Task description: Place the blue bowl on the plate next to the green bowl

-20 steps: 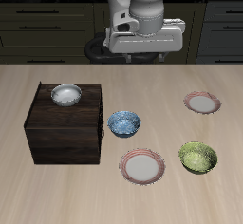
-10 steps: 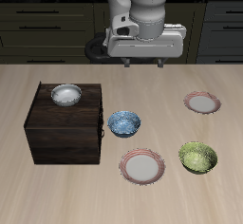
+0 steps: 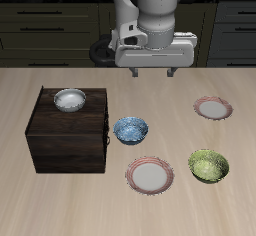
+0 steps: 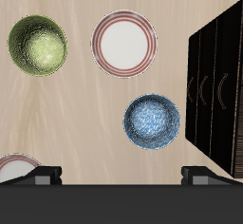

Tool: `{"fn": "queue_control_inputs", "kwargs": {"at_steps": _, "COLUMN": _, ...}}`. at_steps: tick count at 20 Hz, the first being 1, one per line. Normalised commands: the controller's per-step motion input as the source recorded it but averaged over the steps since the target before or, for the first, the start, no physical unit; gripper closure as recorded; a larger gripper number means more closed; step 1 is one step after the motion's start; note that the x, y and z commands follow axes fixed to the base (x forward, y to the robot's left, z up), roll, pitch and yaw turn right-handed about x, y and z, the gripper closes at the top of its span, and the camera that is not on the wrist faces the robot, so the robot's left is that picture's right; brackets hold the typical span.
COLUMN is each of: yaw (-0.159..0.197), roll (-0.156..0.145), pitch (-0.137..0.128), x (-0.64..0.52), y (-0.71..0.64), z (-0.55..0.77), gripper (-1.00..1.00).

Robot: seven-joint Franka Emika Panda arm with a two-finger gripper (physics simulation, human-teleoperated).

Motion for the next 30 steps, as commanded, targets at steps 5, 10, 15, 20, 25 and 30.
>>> {"fn": "queue_control_inputs", "kwargs": {"at_steps": 5, "yaw": 0.015, "roll": -0.014, "pitch": 0.035, "x": 0.12, "y": 0.01, "z": -0.32, "gripper": -1.0}}
{"fn": "queue_control_inputs", "kwargs": {"at_steps": 10, "yaw": -0.001, "roll": -0.011, "pitch": 0.045, "x": 0.12, "y": -0.03, "z": -0.32, "gripper": -1.0}}
{"fn": "queue_control_inputs", "kwargs": {"at_steps": 15, "yaw": 0.0, "roll": -0.003, "pitch": 0.03, "x": 0.02, "y": 0.02, "z": -0.24, "gripper": -1.0}}
{"fn": "queue_control_inputs", "kwargs": {"at_steps": 20, "yaw": 0.008, "roll": 0.004, "pitch": 0.02, "x": 0.0, "y": 0.01, "z": -0.21, "gripper": -1.0}}
{"fn": "queue_control_inputs", "kwargs": {"at_steps": 25, "yaw": 0.009, "roll": 0.01, "pitch": 0.0, "x": 0.0, "y": -0.02, "z": -0.15, "gripper": -1.0}}
{"fn": "queue_control_inputs", "kwargs": {"at_steps": 30, "yaw": -0.009, "roll": -0.002, "pitch": 0.015, "x": 0.02, "y": -0.05, "z": -0.18, "gripper": -1.0}}
